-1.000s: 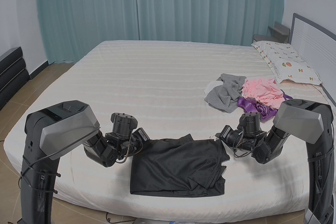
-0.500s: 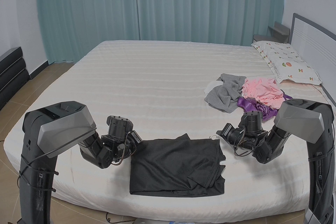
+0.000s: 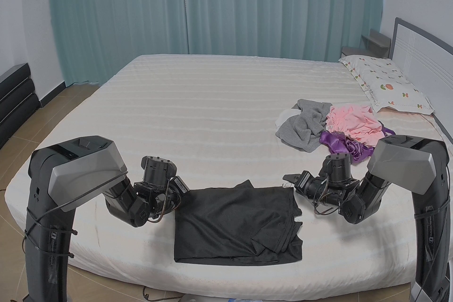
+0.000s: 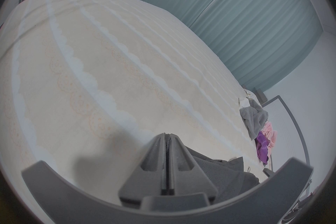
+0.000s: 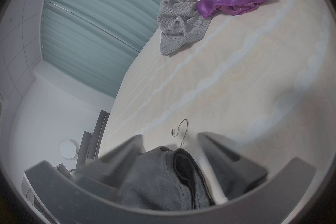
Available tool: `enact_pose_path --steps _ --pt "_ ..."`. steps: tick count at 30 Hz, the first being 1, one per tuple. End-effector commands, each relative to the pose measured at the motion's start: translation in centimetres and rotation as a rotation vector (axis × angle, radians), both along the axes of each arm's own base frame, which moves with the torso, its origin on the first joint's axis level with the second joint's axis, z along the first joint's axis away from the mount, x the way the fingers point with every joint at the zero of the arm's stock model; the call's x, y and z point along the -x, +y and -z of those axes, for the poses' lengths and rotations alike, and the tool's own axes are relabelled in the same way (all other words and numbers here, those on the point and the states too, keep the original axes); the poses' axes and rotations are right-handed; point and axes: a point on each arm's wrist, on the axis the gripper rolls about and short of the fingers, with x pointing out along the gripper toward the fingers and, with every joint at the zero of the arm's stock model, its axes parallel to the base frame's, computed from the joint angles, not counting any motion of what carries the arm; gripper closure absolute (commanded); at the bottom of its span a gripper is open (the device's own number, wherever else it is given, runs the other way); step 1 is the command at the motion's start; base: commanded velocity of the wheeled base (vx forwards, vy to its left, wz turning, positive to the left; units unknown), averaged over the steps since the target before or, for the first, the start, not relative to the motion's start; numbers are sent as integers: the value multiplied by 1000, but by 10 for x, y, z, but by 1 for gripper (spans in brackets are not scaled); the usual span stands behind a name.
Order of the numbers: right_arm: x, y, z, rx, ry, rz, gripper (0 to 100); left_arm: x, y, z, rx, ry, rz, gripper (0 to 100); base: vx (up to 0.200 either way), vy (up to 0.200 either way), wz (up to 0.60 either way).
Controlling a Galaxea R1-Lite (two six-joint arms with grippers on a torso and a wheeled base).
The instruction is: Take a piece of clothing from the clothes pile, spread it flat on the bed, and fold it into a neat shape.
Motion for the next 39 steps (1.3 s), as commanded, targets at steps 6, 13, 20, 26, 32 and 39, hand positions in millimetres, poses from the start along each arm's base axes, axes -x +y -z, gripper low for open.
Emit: enact_pose_path --steps 6,13,20,26,32,39 --pt "2 5 4 8 10 -17 0 0 0 -1 3 -2 -1 100 0 0 0" --pt "3 6 5 14 15 -37 0 0 0 -1 3 -2 -1 100 0 0 0" --pt "5 6 9 34 20 -67 100 0 0 -2 5 -3 -2 100 0 0 0" --pt "7 6 9 44 15 -76 100 0 0 -2 5 -3 -2 100 0 0 0" --pt "6 6 3 36 -8 -66 100 0 0 -1 3 -2 -1 100 0 0 0" --pt "-3 -3 -7 14 -86 -27 100 0 0 0 -2 -1 3 100 0 0 0"
